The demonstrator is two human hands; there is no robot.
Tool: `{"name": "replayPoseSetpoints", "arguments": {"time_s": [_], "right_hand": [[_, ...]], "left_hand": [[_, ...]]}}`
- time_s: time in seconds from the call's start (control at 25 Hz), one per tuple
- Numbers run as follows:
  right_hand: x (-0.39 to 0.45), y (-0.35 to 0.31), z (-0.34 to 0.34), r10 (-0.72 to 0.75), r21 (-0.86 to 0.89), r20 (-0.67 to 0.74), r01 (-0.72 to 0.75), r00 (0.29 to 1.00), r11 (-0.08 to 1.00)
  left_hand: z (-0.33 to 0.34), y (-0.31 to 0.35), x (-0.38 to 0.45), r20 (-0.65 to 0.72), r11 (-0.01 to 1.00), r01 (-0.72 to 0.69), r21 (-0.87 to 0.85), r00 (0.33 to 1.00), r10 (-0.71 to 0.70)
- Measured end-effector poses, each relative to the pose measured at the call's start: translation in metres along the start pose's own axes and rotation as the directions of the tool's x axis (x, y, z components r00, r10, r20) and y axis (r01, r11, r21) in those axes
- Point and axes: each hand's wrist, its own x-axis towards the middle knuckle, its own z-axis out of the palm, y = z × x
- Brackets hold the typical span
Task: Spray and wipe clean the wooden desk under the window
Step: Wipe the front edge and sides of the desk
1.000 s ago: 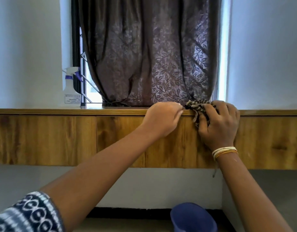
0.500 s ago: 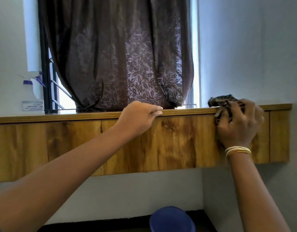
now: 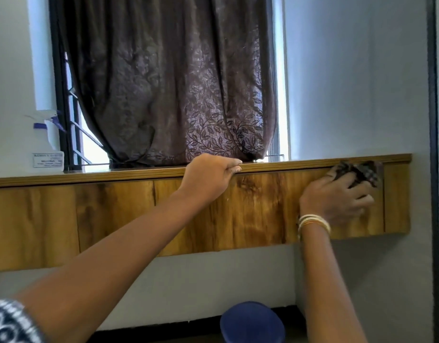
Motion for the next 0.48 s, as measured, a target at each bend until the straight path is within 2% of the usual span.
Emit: {"name": "replayPoseSetpoints", "arguments": {"time_s": [0.12, 0.2, 0.28, 0.36, 0.48], "right_hand": [[-0.082, -0.034, 0.000, -0.205, 0.031, 0.069, 0.203, 0.976, 0.979], [-0.130, -0.050, -0.001, -0.293, 0.063, 0.104, 0.288, 0.950, 0.956], [-0.173, -0.060, 0.000, -0.368, 0.100, 0.127, 0.357, 0.921, 0.929], [-0.220, -0.071, 0.001, -0.485, 0.137, 0.145, 0.468, 0.863, 0.873], [-0.306, -0.098, 0.004, -0.709, 0.224, 0.194, 0.673, 0.678, 0.705]], "left_hand": [[-0.004, -0.007, 0.002, 0.124, 0.999, -0.048, 0.004, 0.991, 0.047], [-0.014, -0.019, -0.009, 0.212, 0.986, -0.165, 0.025, 0.965, 0.156], [-0.035, -0.049, -0.036, 0.161, 0.956, -0.274, 0.108, 0.954, 0.255], [-0.064, -0.095, -0.079, 0.058, 0.930, -0.275, 0.246, 0.961, 0.269], [-0.119, -0.172, -0.157, -0.034, 0.900, -0.138, 0.414, 0.985, 0.167]]}}
